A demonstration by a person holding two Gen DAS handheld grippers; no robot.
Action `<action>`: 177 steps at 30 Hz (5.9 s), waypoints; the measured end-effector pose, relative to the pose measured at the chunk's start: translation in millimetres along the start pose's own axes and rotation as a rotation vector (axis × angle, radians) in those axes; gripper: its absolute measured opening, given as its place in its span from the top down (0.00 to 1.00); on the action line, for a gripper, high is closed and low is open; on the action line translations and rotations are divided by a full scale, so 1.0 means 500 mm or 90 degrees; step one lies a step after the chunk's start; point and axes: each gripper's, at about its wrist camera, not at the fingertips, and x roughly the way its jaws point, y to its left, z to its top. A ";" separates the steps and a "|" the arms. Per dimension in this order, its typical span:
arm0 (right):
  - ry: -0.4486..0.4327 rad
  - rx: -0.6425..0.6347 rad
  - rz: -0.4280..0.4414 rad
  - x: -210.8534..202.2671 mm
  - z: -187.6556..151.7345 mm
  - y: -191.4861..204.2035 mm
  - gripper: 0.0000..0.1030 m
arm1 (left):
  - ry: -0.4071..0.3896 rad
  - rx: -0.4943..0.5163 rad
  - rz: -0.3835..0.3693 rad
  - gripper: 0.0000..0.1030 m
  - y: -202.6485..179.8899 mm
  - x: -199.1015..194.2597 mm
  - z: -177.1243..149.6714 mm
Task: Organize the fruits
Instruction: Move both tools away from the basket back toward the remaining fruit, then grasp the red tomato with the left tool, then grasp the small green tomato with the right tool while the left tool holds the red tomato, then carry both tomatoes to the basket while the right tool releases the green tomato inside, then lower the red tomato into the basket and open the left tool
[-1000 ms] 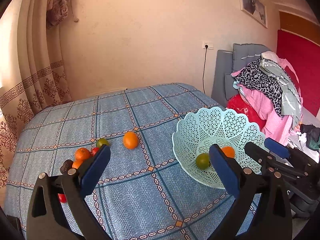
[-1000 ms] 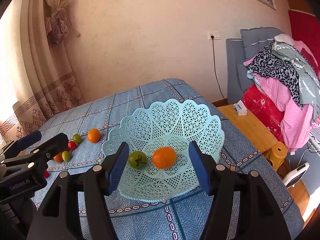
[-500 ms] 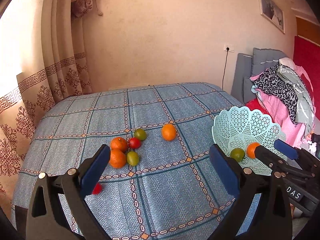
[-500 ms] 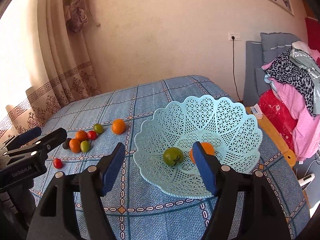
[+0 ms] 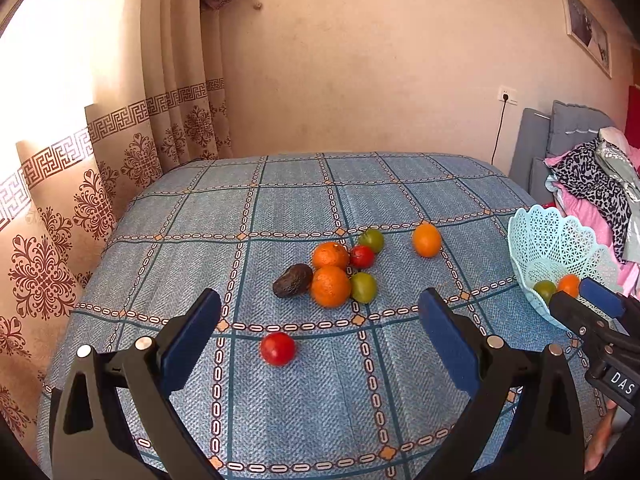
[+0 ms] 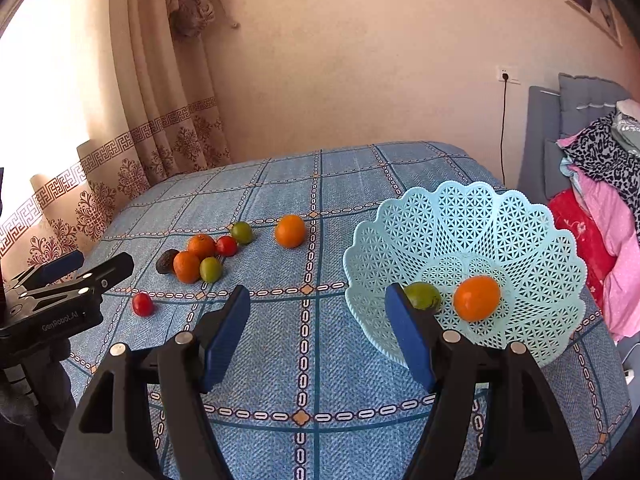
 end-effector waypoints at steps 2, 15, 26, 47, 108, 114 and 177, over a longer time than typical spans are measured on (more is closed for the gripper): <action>0.005 -0.008 0.005 0.005 -0.004 0.012 0.32 | 0.010 -0.007 0.009 0.03 0.016 0.010 -0.009; 0.045 -0.046 0.039 0.055 -0.019 0.080 0.32 | 0.090 -0.049 0.038 0.03 0.083 0.095 -0.053; 0.084 -0.060 0.071 0.111 -0.019 0.111 0.32 | 0.126 -0.055 0.020 0.25 0.088 0.135 -0.064; 0.161 -0.087 0.127 0.268 0.015 0.172 0.32 | 0.138 -0.081 -0.047 0.71 0.092 0.150 -0.075; 0.105 -0.034 0.142 0.168 0.011 0.124 0.72 | 0.061 -0.052 0.015 0.71 0.071 0.078 -0.051; 0.078 -0.009 0.138 0.124 0.015 0.088 0.72 | 0.044 -0.023 0.013 0.71 0.032 0.049 -0.037; -0.070 0.192 -0.121 -0.066 -0.007 -0.316 0.58 | 0.060 0.148 -0.274 0.33 -0.429 0.035 0.026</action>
